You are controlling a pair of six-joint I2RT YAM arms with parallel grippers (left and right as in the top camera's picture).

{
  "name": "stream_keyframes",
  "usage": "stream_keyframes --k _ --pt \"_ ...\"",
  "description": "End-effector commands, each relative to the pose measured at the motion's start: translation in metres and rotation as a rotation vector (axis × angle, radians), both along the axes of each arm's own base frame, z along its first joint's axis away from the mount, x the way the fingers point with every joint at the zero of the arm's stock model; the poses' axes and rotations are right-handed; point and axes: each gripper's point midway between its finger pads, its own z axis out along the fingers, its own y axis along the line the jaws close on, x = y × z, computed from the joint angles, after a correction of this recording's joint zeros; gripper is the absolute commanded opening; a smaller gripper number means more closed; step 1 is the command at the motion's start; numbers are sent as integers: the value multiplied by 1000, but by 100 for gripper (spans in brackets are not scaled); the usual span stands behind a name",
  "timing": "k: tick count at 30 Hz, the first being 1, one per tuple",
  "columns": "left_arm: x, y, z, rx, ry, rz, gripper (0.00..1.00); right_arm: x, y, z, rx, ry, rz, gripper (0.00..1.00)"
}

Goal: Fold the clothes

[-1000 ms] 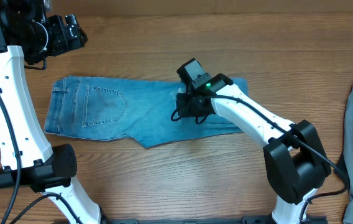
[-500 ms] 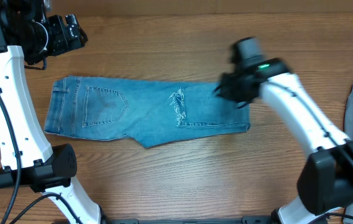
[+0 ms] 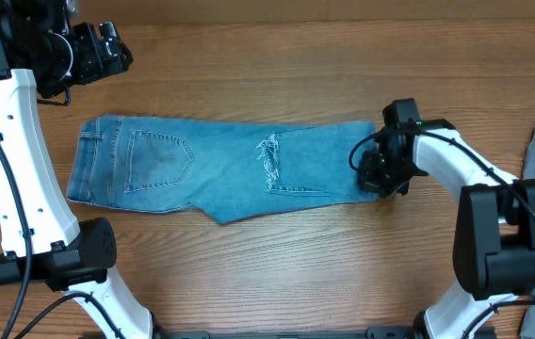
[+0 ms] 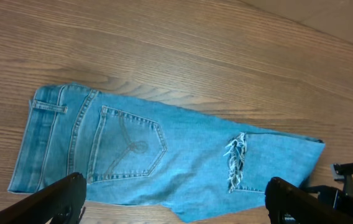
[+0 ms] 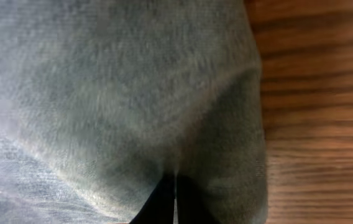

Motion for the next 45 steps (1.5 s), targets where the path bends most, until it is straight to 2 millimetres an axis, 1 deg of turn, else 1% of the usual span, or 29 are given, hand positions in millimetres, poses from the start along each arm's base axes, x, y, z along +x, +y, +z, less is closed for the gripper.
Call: stream_keyframes --k 1,3,4,6,7,8,9,10,11,12,14,16,19,22,24,28,30,32,34,36,38,39,41,44,45 --pt "-2 -6 3 -6 -10 -25 95 -24 -10 -27 -15 93 -29 4" --pt "-1 -6 3 -6 -11 -26 95 -16 -15 -19 -6 67 -37 4" --pt "-1 -6 3 -6 -11 -26 96 -11 -17 -12 -3 47 -36 4" --pt "-1 -6 3 -6 -11 -26 97 0 -17 12 25 -14 -4 5" --pt "-2 -6 3 -6 -10 -26 97 6 -14 31 54 -63 33 7" --pt "-2 -6 3 -6 -10 -26 98 10 -11 44 77 -97 54 11" --pt "-1 -6 3 -6 -11 -26 98 14 -8 60 104 -138 76 16" --pt "-2 -6 3 -6 -10 -26 98 17 -6 75 124 -178 85 25" --pt "-1 -6 3 -6 -11 -26 98 21 -7 89 128 -215 81 43" --pt "-2 -6 3 -6 -10 -26 98 25 -9 102 127 -258 76 55" --pt "-1 -6 3 -6 -11 -26 99 31 -14 119 123 -324 65 63" --pt "-1 -6 3 -5 -11 -26 99 36 -21 126 118 -359 47 66" --pt "-1 -6 3 -5 -11 -26 100 41 -32 122 113 -366 19 66" --pt "-1 -6 3 -5 -10 -25 100 47 -40 107 110 -347 -5 66" --pt "-1 -5 3 -4 -11 -25 100 51 -43 93 118 -322 -12 66" --pt "-2 -5 5 44 -33 -100 100 51 -32 68 219 -263 27 68" --pt "-5 -2 7 58 -37 -86 100 49 -32 55 227 -226 22 70" --pt "-10 2 16 64 -57 -68 100 48 -29 45 244 -201 22 74" --pt "-18 14 26 85 -80 -27 100 46 -21 40 296 -193 60 75" --pt "-30 34 38 130 -96 65 100 43 -20 32 308 -167 62 76" --pt "-42 51 49 164 -116 130 100 41 -20 23 311 -143 58 76" --pt "-46 56 53 173 -127 148 100 39 -19 20 313 -134 59 76" --pt "-54 61 62 181 -148 169 100 36 -18 12 322 -116 56 71" --pt "-59 62 67 186 -162 176 100 33 -9 9 383 -127 85 64" --pt "-59 62 67 185 -163 176 100 33 -5 9 413 -131 90 60"
